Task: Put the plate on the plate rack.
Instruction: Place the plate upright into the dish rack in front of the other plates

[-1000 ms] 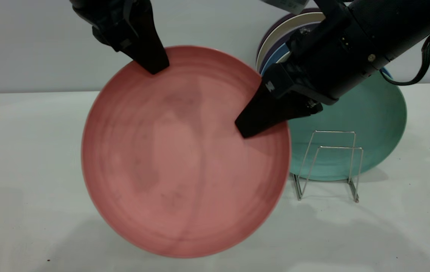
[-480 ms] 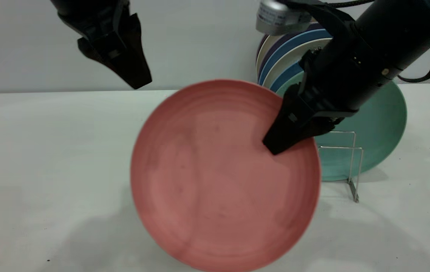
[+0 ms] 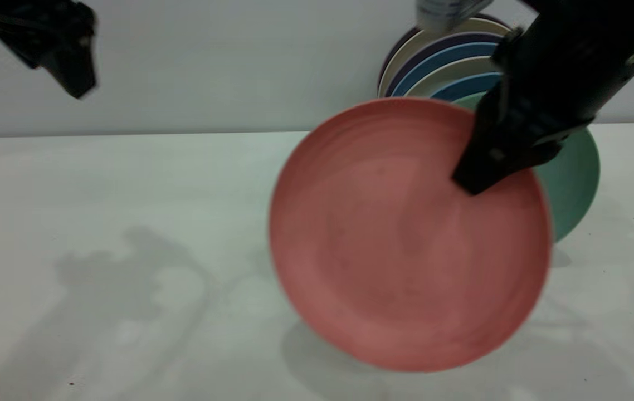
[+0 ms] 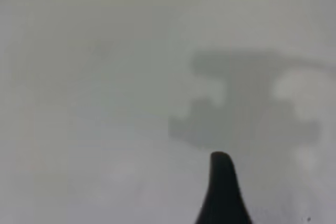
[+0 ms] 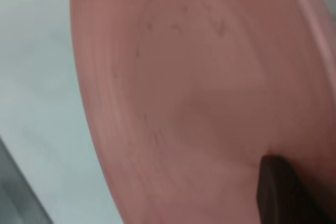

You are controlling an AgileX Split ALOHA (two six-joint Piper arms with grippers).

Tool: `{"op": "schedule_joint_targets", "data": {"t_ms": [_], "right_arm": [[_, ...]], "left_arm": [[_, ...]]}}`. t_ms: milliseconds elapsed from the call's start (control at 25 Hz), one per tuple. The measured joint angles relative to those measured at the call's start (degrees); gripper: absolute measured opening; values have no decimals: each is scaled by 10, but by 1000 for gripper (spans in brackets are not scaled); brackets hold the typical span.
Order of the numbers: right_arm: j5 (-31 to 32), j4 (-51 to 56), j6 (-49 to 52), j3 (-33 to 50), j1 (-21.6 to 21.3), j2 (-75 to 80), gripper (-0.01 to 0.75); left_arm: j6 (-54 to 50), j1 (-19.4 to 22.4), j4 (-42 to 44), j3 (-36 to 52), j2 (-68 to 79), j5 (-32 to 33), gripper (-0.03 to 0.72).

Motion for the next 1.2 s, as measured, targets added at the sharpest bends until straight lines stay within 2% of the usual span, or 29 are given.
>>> {"op": "schedule_joint_targets", "data": {"t_ms": [160,440,840,1200], "right_arm": [[17,-117,75,-9,0,-31,73],[28,-272,173,-23,0,-71,73],[29,-384,183,-23,6,-77,73],[22,-520,213,-23,88,-77,73]], "left_arm": [[-69,31,0,0,0,-6,471],[-125,37,1,0,50,-12,371],[-127,37,1,0,121,-17,360],[-129,37,1,0,122,-23,360]]}}
